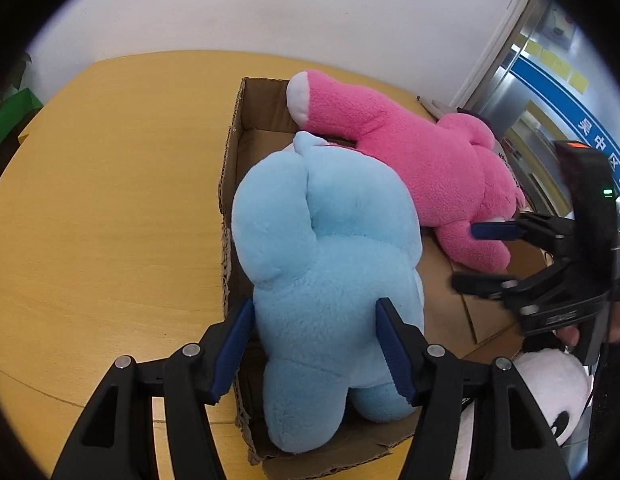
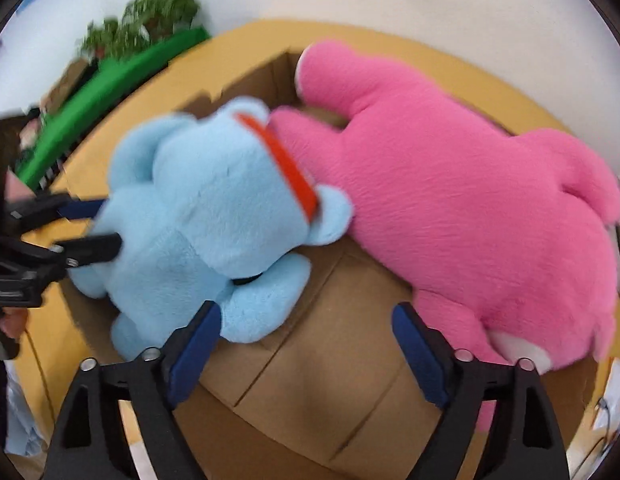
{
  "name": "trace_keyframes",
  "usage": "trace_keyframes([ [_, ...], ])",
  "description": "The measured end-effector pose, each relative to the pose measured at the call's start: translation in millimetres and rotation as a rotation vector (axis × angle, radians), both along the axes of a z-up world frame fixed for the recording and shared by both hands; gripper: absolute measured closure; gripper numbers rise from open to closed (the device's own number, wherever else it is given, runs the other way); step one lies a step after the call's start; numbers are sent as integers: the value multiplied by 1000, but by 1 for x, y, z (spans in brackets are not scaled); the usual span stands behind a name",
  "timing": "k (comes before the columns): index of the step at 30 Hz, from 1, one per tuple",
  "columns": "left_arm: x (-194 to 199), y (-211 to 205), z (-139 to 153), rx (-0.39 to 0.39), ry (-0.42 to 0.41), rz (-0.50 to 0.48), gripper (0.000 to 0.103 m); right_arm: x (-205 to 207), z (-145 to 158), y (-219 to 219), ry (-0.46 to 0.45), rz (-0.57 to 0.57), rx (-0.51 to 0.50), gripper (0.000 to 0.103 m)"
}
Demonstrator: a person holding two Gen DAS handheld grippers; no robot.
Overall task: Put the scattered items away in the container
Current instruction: 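Lower the light blue bear into the box and open both grippers, then close the left gripper on the panda while the right gripper grips its other side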
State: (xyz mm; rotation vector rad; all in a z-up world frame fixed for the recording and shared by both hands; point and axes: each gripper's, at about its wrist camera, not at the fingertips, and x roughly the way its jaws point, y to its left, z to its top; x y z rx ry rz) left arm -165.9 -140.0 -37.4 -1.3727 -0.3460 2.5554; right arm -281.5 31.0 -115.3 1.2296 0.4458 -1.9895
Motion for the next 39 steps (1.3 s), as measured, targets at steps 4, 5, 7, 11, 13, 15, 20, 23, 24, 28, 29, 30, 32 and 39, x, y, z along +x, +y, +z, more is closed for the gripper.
trace_keyframes([
  [4,16,-2,12,5,17,32,42,33,41,42,80,-95,-116,5],
  [5,21,-1,17,-12,30,40,43,40,52,56,97,-117,-135,4],
  [7,35,2,27,-28,62,48,42,63,82,96,122,-163,-177,3],
  [11,68,9,48,2,134,50,39,133,127,191,158,-203,-271,1],
  [13,86,18,57,-1,172,41,38,162,133,208,192,-205,-322,0],
  [15,102,29,63,-11,202,30,30,189,139,215,218,-202,-358,0],
  [20,130,48,72,-16,276,36,23,229,132,225,213,-209,-400,0],
  [23,138,58,76,-4,299,37,23,234,126,224,202,-230,-372,0],
  [24,140,62,77,-1,302,31,23,236,124,225,195,-234,-369,0],
  [28,144,75,76,-3,298,13,23,244,120,220,185,-236,-381,0],
  [29,145,78,76,-1,296,6,23,247,119,220,187,-233,-383,0],
  [30,146,80,75,0,293,-1,23,251,119,219,188,-229,-384,0],
  [32,146,85,73,0,286,-10,23,257,117,218,190,-217,-379,0],
  [39,145,93,66,20,266,-30,23,273,111,207,187,-176,-345,0],
])
